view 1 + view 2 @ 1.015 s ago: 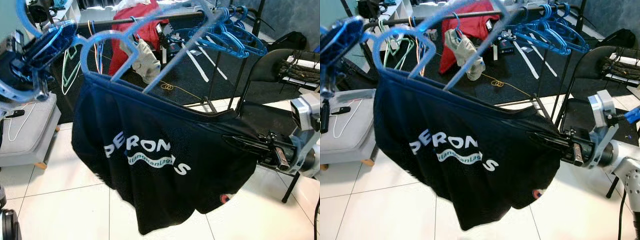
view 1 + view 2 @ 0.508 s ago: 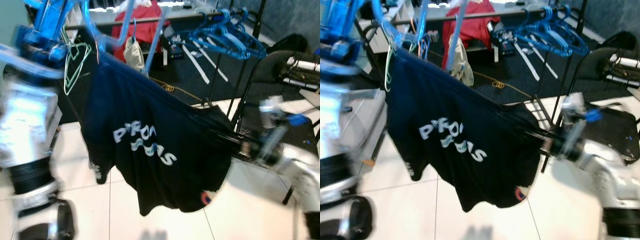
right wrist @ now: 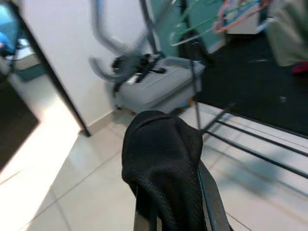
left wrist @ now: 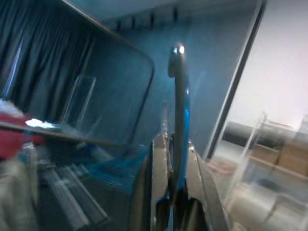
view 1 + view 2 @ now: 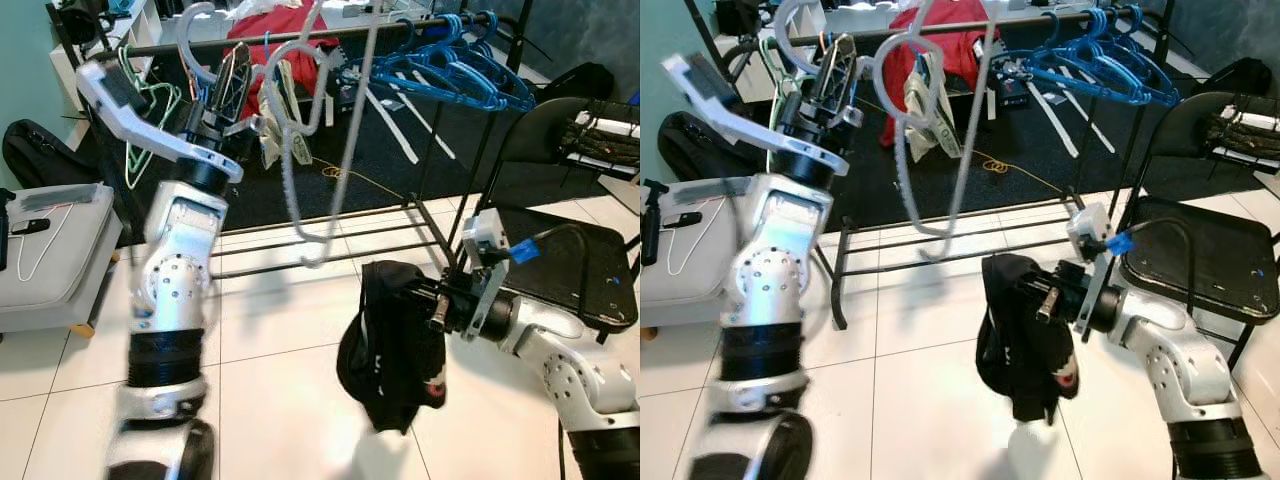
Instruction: Hang hanger
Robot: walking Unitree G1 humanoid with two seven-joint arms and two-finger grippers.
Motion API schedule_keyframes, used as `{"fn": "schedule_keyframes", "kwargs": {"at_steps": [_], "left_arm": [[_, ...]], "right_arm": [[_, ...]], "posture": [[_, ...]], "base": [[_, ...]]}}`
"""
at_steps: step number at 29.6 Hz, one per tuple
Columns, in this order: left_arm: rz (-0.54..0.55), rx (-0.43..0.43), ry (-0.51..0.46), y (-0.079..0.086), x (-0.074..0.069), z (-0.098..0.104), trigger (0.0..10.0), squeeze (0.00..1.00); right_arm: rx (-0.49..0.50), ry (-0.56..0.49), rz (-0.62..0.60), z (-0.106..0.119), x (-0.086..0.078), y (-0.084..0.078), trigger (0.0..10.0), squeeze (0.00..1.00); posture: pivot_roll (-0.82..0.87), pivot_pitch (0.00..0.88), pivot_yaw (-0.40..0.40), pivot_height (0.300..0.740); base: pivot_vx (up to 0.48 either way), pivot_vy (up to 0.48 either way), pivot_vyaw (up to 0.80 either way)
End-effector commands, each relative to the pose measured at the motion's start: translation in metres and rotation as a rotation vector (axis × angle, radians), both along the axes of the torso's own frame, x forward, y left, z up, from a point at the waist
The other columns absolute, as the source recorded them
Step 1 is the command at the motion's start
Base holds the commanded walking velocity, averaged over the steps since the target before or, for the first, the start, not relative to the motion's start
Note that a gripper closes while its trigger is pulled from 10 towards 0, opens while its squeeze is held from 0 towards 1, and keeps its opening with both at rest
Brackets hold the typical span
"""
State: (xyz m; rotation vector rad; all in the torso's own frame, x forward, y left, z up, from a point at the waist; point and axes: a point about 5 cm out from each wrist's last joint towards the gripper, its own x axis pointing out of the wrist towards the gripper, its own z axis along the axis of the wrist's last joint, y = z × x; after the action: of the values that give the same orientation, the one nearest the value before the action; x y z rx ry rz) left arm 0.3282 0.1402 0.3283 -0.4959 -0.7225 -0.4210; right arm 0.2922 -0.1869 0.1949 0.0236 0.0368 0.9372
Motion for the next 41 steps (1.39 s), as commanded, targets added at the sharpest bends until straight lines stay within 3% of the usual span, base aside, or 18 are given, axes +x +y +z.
{"fn": "schedule_keyframes", "kwargs": {"at_steps": [1,3,4,5,7,9,12,13,15,16,17,18,20,23,30,36,37,41], "left_arm": [[0.127,0.129,0.046,0.008,0.006,-0.014,10.0,0.00],[0.389,0.433,0.194,0.026,0.016,-0.051,10.0,0.00],[0.466,0.526,0.251,0.034,0.018,-0.066,10.0,0.00],[0.466,0.526,0.251,0.034,0.018,-0.066,10.0,0.00],[0.578,0.657,0.408,0.051,0.015,-0.108,10.0,0.00],[0.602,0.660,0.493,0.058,0.010,-0.127,10.0,0.00],[0.621,0.663,0.544,0.063,0.006,-0.139,10.0,0.00],[0.633,0.645,0.612,0.066,-0.001,-0.153,10.0,0.00],[0.633,0.645,0.612,0.066,-0.001,-0.153,10.0,0.00],[0.627,0.622,0.677,0.065,-0.007,-0.166,10.0,0.00],[0.627,0.622,0.677,0.065,-0.007,-0.166,10.0,0.00],[0.586,0.576,0.750,0.058,-0.014,-0.182,10.0,0.00],[0.534,0.539,0.793,0.049,-0.019,-0.193,10.0,0.00],[0.430,0.544,0.706,0.027,-0.020,-0.190,10.0,0.00],[0.402,0.586,0.638,0.018,-0.019,-0.185,10.0,0.00],[0.446,0.550,0.667,0.024,-0.022,-0.187,10.0,0.00],[0.508,0.536,0.700,0.030,-0.024,-0.189,10.0,0.00],[0.583,0.506,0.748,0.036,-0.032,-0.193,10.0,0.00]], "right_arm": [[-0.010,-0.018,-0.064,0.000,0.007,-0.002,0.0,0.00],[-0.014,-0.012,-0.278,-0.005,0.024,-0.016,0.0,0.00],[-0.007,-0.008,-0.344,-0.006,0.029,-0.020,0.0,0.00],[-0.007,-0.008,-0.344,-0.006,0.029,-0.020,0.0,0.00],[0.044,-0.004,-0.414,-0.006,0.032,-0.016,0.0,0.00],[0.062,0.003,-0.411,-0.008,0.031,-0.009,0.0,0.00],[0.072,0.007,-0.409,-0.009,0.030,-0.005,0.0,0.00],[0.077,0.012,-0.392,-0.012,0.029,0.003,10.0,0.00],[0.077,0.012,-0.392,-0.012,0.029,0.003,10.0,0.00],[0.072,0.012,-0.382,-0.015,0.028,0.010,10.0,0.00],[0.072,0.012,-0.382,-0.015,0.028,0.010,10.0,0.00],[0.054,0.004,-0.398,-0.021,0.029,0.017,10.0,0.00],[0.055,-0.002,-0.412,-0.024,0.030,0.022,10.0,0.00],[0.097,-0.010,-0.455,-0.025,0.033,0.025,10.0,0.00],[0.099,-0.011,-0.484,-0.025,0.037,0.024,10.0,0.00],[0.089,-0.015,-0.481,-0.025,0.037,0.024,10.0,0.00],[0.092,-0.014,-0.481,-0.026,0.037,0.024,10.0,0.00],[0.093,-0.016,-0.479,-0.027,0.036,0.024,10.0,0.00]], "posture": [[-0.10,0.094,0.083,0.740],[-0.09,0.094,0.079,0.740],[-0.09,0.094,0.079,0.740],[-0.09,0.094,0.079,0.740],[-0.09,0.102,0.076,0.740],[-0.09,0.106,0.075,0.740],[-0.09,0.106,0.075,0.740],[-0.08,0.112,0.072,0.740],[-0.08,0.112,0.072,0.740],[-0.07,0.113,0.066,0.740],[-0.07,0.113,0.066,0.740],[-0.07,0.117,0.061,0.740],[-0.06,0.120,0.057,0.740],[-0.07,0.120,0.054,0.740],[-0.08,0.119,0.060,0.740],[-0.07,0.120,0.059,0.740],[-0.07,0.120,0.062,0.740],[-0.06,0.114,0.067,0.740]], "base": [[0.000,0.000,0.00],[0.000,0.000,0.00],[0.000,0.000,0.00],[0.000,0.000,0.00],[0.000,0.000,0.00],[0.000,0.000,0.00],[0.000,0.000,0.00],[0.000,0.000,0.00],[0.000,0.000,0.00],[0.000,0.000,0.00],[0.000,0.000,0.00],[0.000,0.000,0.00],[0.000,0.000,0.00],[0.000,0.000,0.00],[0.000,0.000,0.11],[0.000,0.000,0.80],[0.000,0.000,0.80],[0.000,0.000,0.80]]}}
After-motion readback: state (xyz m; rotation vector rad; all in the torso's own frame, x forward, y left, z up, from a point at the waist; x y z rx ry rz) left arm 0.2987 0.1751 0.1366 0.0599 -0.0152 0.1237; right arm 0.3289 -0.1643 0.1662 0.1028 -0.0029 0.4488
